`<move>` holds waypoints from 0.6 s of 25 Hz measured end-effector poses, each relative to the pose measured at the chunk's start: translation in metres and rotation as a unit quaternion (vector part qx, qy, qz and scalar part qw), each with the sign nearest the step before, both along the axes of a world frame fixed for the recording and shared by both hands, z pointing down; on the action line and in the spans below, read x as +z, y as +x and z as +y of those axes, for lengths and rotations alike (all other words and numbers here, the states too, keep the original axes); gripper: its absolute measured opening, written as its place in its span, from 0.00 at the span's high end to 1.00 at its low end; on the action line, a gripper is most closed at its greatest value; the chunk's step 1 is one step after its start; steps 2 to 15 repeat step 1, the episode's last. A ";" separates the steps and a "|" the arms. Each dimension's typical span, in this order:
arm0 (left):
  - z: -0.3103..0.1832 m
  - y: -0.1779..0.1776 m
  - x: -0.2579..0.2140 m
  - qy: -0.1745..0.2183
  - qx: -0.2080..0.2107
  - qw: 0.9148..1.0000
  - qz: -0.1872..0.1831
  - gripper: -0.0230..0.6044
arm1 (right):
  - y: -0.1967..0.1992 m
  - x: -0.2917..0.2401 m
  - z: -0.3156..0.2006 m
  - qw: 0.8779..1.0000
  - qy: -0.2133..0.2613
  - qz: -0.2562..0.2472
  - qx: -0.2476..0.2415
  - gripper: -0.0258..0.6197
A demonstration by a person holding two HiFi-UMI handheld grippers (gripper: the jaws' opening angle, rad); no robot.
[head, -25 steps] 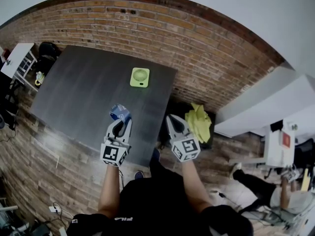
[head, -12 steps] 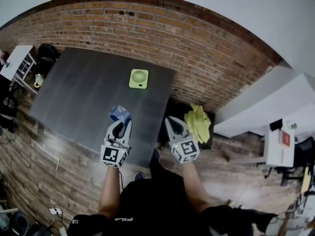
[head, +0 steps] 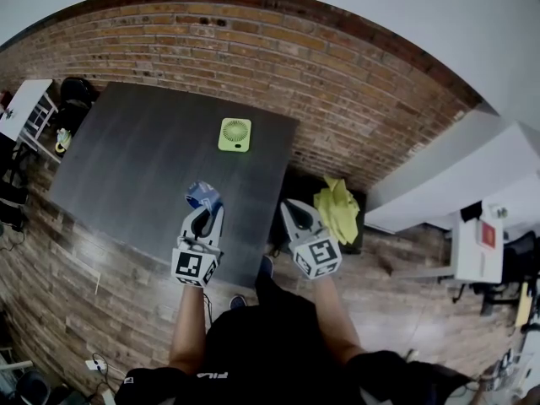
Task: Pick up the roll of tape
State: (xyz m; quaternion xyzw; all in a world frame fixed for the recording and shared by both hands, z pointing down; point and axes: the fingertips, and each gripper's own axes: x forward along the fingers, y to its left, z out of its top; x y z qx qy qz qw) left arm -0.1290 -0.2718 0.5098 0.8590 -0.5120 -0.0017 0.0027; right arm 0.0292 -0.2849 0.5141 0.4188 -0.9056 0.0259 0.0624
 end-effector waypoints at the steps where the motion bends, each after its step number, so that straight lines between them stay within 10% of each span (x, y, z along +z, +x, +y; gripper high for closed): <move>1: -0.001 0.001 -0.001 -0.002 -0.001 1.000 0.000 0.89 | 0.000 -0.001 0.000 1.000 -0.003 0.001 -0.001 0.95; 15: -0.001 0.001 -0.001 -0.002 -0.001 1.000 0.000 0.89 | 0.000 -0.001 0.000 1.000 -0.003 0.001 -0.001 0.95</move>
